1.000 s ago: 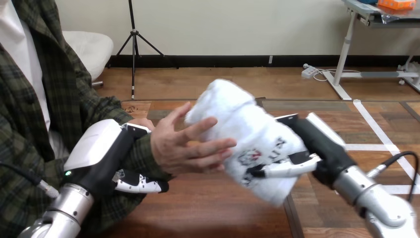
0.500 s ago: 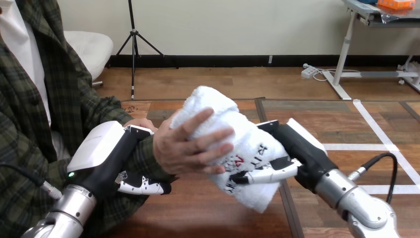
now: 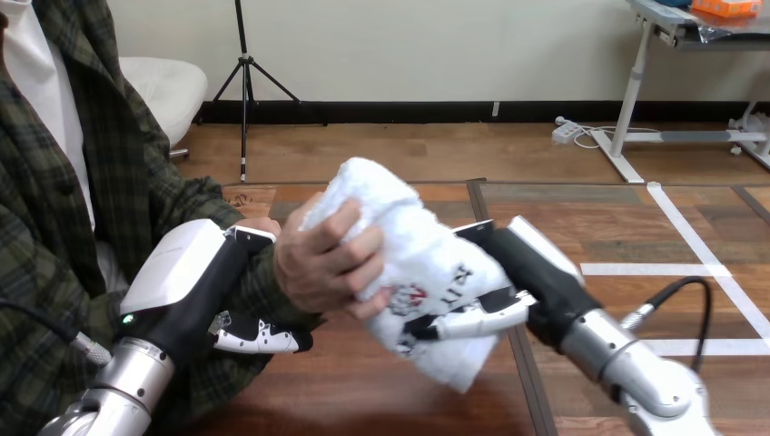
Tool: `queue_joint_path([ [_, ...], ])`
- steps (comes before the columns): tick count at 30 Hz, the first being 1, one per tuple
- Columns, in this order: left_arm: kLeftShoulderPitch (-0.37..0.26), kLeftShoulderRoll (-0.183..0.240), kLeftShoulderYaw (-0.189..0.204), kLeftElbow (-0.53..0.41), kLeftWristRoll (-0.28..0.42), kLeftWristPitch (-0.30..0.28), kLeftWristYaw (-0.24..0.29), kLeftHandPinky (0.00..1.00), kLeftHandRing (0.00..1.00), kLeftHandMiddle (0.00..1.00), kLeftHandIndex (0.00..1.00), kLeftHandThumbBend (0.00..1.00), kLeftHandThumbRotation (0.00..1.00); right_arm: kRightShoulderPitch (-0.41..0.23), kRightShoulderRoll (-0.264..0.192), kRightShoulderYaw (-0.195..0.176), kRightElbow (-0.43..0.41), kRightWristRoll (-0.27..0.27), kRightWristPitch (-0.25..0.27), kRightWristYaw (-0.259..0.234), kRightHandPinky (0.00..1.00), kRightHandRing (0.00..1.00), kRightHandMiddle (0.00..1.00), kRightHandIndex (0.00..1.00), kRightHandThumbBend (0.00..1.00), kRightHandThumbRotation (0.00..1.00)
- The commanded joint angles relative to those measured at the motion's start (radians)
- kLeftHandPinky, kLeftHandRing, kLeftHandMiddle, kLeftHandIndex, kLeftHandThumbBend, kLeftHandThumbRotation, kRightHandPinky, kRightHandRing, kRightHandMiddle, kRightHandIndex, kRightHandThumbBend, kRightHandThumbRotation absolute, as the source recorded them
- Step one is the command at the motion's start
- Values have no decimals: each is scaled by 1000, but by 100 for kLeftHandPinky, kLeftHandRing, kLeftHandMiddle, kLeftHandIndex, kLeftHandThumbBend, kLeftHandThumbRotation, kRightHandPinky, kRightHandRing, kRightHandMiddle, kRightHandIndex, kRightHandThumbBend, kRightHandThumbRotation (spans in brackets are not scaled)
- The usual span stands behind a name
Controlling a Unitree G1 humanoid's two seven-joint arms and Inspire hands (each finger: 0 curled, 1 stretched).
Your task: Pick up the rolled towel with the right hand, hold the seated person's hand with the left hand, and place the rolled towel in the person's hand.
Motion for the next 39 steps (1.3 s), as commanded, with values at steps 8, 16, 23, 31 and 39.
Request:
queue_joint_path([
  [8,-54,-38,-29,-6,-30,-26,4,23,29,37,39,87,0,-127,69,66,-61,-15,-9,6,12,17,23,26,76,0],
  [16,-57,-38,-30,10,-32,-30,9,24,29,37,39,87,0,-145,98,89,-65,-47,16,-20,12,17,24,25,76,0],
  [23,-60,-43,-32,25,-31,-32,22,24,30,38,39,87,0,-163,121,101,-65,-77,48,-46,12,17,23,25,77,0],
  [31,-52,-51,-31,23,-31,-20,26,27,33,41,41,88,0,-172,118,99,-63,-102,74,-64,14,19,27,30,83,0],
  [39,-51,-49,-27,37,-32,-43,38,32,38,45,45,88,0,-172,102,101,-66,-134,75,-74,23,31,39,42,91,13],
])
